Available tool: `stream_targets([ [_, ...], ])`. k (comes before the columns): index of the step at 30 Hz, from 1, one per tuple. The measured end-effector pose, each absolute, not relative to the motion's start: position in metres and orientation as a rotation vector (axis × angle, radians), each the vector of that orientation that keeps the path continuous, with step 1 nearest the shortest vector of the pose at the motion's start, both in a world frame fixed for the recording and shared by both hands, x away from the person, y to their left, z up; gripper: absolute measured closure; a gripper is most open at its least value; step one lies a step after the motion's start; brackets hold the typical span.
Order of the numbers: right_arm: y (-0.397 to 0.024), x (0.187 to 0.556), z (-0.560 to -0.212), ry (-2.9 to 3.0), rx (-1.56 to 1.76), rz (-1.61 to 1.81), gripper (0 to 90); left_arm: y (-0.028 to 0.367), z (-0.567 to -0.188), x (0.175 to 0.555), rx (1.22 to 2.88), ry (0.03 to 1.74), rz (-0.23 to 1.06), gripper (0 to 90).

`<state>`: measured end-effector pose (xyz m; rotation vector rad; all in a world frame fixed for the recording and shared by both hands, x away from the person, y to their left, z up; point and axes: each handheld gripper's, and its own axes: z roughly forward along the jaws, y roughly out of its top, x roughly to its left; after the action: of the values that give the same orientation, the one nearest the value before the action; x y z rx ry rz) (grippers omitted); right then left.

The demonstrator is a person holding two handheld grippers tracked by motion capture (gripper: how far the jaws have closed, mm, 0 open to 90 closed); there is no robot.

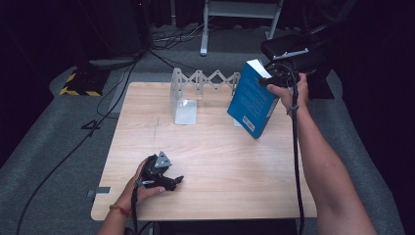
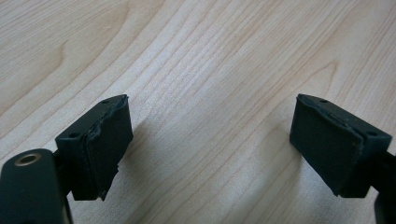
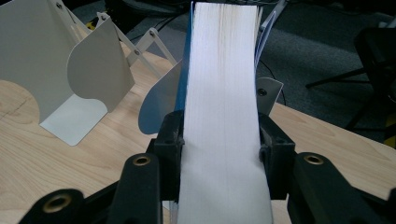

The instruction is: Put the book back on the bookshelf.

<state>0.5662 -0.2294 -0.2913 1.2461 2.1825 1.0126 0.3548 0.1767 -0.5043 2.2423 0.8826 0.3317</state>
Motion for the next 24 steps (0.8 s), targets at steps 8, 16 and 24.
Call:
stream_targets([
  [8, -0.238, 0.561, -0.297, 2.194, 1.195, 1.052, 56.8, 0.177, -0.504, 0.355, 2.242, 0.884, 0.332, 13.4],
  [16, -0.244, 0.553, -0.300, 2.217, 1.162, 1.026, 48.2, 0.177, -0.504, 0.355, 2.244, 0.884, 0.330, 13.2],
  [24, -0.252, 0.543, -0.298, 2.228, 1.144, 1.031, 42.0, 0.176, -0.504, 0.355, 2.242, 0.884, 0.327, 12.9],
])
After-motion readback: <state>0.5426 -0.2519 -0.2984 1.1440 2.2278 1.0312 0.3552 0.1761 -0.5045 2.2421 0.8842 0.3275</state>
